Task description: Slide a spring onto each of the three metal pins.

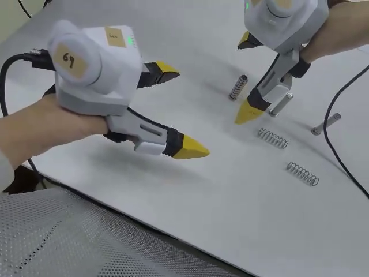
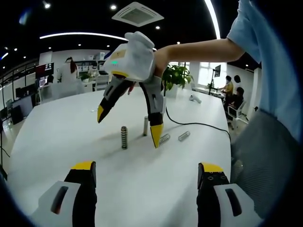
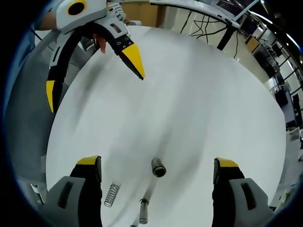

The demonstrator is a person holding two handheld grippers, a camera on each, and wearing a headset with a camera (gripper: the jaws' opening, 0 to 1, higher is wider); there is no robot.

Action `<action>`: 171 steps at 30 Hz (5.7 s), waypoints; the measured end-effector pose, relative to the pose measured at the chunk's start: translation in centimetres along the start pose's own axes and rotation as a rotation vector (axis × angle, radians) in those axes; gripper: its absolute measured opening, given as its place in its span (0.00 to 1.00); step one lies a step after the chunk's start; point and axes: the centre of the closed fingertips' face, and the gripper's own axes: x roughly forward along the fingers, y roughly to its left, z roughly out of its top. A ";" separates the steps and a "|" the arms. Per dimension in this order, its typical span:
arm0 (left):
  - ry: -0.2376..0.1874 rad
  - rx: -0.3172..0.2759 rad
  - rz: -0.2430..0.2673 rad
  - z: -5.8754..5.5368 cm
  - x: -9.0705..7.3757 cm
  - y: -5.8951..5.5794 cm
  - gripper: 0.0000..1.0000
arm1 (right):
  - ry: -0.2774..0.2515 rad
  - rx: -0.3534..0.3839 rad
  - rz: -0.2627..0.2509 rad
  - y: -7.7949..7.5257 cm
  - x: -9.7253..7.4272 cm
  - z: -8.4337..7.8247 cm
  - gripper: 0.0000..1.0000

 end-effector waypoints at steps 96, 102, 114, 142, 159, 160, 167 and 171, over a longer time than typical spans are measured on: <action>0.054 0.132 -0.244 2.8 5.6 -4.5 0.76 | -0.346 0.788 -0.406 16.1 -11.5 -17.6 0.90; 0.060 0.133 -0.256 2.7 6.5 -4.8 0.72 | -0.348 0.813 -0.415 17.0 -11.7 -18.2 0.90; 0.065 0.138 -0.288 2.3 8.0 -5.3 0.68 | -0.367 0.830 -0.423 17.7 -11.9 -17.7 0.89; 0.095 0.136 -0.281 0.2 12.7 -4.2 0.37 | -0.441 0.846 -0.412 18.1 -11.9 -14.8 0.89; 0.122 0.177 -0.276 -0.8 14.0 -3.8 0.15 | -0.434 0.858 -0.411 18.0 -12.0 -15.5 0.87; 0.120 0.182 -0.280 -0.8 14.0 -3.8 0.14 | -0.434 0.859 -0.409 18.0 -11.9 -15.6 0.87; 0.131 0.213 -0.305 -0.9 14.1 -4.1 0.10 | -0.433 0.859 -0.402 18.1 -11.7 -15.7 0.86; 0.127 0.212 -0.305 -0.7 14.2 -4.1 0.09 | -0.435 0.860 -0.402 18.0 -11.7 -15.8 0.86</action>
